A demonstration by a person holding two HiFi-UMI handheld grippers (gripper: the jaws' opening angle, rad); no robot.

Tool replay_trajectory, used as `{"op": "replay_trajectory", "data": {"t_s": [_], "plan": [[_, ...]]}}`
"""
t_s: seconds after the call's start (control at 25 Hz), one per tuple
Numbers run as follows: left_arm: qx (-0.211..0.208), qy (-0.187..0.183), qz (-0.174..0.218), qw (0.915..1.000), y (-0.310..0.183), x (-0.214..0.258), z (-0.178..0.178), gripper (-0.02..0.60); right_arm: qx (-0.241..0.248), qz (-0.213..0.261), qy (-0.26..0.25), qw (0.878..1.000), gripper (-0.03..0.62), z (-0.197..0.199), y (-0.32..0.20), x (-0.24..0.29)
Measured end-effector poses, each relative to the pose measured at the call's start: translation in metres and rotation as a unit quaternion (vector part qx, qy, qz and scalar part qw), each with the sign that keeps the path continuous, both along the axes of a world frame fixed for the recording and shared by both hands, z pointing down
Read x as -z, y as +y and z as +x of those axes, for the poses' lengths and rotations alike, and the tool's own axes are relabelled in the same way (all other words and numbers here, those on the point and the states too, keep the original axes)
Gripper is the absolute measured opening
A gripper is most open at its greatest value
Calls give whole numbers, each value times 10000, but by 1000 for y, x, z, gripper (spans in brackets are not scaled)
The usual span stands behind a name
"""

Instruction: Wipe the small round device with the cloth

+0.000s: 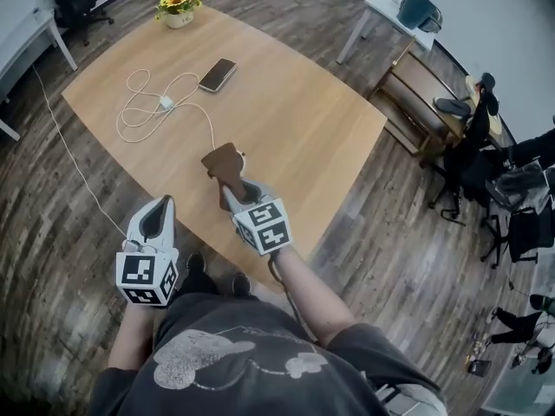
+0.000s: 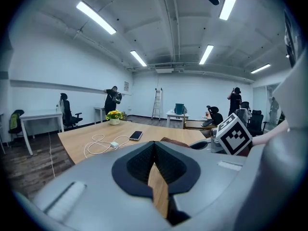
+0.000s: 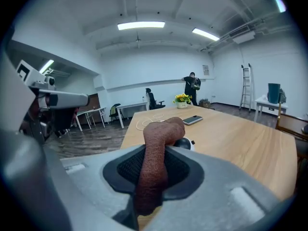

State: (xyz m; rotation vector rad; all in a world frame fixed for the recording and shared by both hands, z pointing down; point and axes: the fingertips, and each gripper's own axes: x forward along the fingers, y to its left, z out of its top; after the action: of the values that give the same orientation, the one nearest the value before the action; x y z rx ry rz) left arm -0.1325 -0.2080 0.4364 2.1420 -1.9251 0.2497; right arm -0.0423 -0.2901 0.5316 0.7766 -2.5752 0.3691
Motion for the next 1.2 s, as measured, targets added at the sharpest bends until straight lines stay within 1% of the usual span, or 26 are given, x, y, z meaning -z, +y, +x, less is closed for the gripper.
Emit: {"op": "replay_trajectory", "data": {"t_s": [0.12, 0.24, 0.36, 0.48, 0.6, 0.68, 0.76, 0.84, 0.96, 1.04, 1.2], "plan": [[-282, 11, -92, 9996, -18, -4, -7, 18, -301, -194, 155, 9992, 78, -1, -12, -16], [-490, 50, -159, 9987, -37, -9, -15, 18, -643, -382, 163, 9971, 78, 11, -16, -24], [-667, 103, -196, 9975, -53, -13, -16, 18, -986, -575, 131, 9934, 78, 32, -15, -29], [-810, 165, -220, 9963, -63, -16, -11, 18, -1293, -723, 248, 9887, 78, 62, -11, -37], [-826, 244, -239, 9960, -66, -20, -7, 18, -1404, -818, 358, 9861, 78, 86, -5, -42], [-773, 282, -252, 9963, -65, -22, -6, 18, -1257, -746, 299, 9888, 78, 90, 1, -36], [-692, 300, -258, 9968, -65, -24, -6, 18, -932, -602, 121, 9937, 78, 83, 8, -24], [-604, 317, -264, 9973, -63, -26, -7, 18, -522, -507, -7, 9973, 78, 65, 16, -17], [-488, 336, -319, 9977, -56, -31, -10, 18, -54, -402, 31, 9992, 78, 36, 22, -16], [-445, 333, -363, 9978, -50, -34, -11, 18, 83, -389, 88, 9992, 78, 22, 20, -20], [-376, 290, -385, 9981, -42, -36, -17, 18, 124, -520, 181, 9984, 78, 5, 12, -30]]}}
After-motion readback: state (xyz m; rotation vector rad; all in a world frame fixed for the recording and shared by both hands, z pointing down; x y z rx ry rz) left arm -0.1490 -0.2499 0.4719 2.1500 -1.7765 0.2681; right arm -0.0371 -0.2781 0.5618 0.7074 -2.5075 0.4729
